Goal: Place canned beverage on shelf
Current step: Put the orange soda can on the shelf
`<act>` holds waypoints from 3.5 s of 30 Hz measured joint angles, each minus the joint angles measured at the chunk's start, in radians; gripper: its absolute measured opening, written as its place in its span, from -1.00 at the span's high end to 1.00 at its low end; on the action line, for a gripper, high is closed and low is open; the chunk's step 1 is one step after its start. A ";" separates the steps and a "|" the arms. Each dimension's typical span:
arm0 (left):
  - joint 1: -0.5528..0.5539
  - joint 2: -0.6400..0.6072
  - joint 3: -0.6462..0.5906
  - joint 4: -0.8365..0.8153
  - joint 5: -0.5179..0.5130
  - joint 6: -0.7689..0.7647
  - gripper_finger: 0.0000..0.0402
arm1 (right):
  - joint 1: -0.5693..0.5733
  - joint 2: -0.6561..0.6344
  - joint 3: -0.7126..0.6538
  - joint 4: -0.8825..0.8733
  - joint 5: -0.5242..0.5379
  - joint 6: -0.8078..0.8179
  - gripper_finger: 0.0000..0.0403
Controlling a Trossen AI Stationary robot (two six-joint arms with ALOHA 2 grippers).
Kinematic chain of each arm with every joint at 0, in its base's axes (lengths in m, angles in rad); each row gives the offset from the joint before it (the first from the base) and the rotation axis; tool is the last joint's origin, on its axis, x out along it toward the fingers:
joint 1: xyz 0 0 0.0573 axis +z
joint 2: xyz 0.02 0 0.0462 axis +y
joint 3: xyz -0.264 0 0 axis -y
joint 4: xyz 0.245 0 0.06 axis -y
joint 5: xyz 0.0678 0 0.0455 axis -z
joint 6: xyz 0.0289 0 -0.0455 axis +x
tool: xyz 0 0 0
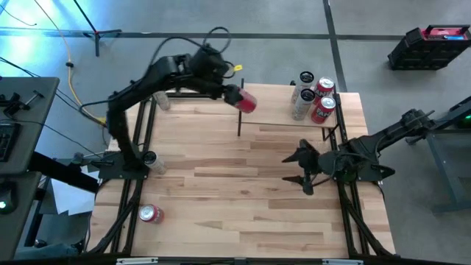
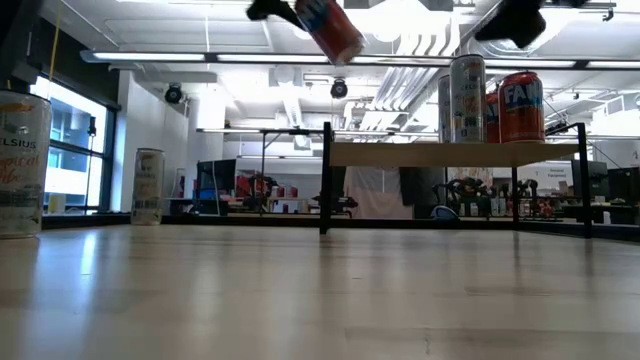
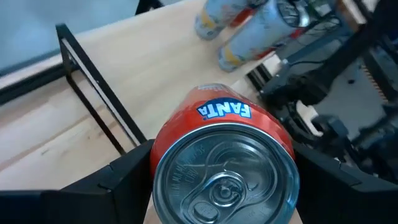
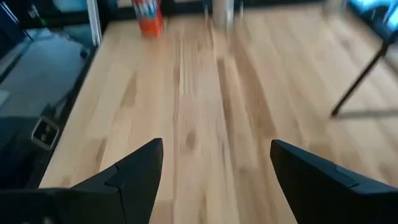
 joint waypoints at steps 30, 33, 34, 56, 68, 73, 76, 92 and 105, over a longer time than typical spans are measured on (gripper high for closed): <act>0.065 0.175 0.106 0.072 0.071 -0.049 -0.43 | 0.186 0.194 0.180 -0.135 0.677 -0.027 -0.40; 0.056 0.171 0.107 0.071 0.071 -0.050 -0.43 | 0.143 0.195 0.252 -0.098 0.785 -0.230 -0.40; 0.052 0.171 0.107 0.071 0.071 -0.054 -0.43 | 0.120 0.195 0.276 -0.078 0.801 -0.288 -0.40; 0.027 0.171 0.108 0.124 0.073 -0.114 -0.43 | -0.475 0.284 0.365 0.195 0.306 -0.673 -0.87; -0.001 0.171 0.108 0.119 0.076 -0.105 -0.43 | -0.512 0.417 0.365 0.366 0.353 -0.744 -0.71; -0.001 0.171 0.108 0.125 0.089 -0.085 -0.49 | -0.512 0.418 0.365 0.368 0.362 -0.732 -0.47; -0.001 0.170 0.108 0.127 0.091 -0.083 -0.52 | -0.512 0.416 0.365 0.367 0.362 -0.719 -0.38; 0.014 0.135 0.105 0.118 0.156 0.085 -0.54 | -0.398 0.417 0.367 0.403 0.515 -0.711 -0.39; 0.017 0.025 0.115 0.131 0.237 0.134 -0.82 | -0.427 0.412 0.362 0.385 0.560 -0.646 -0.39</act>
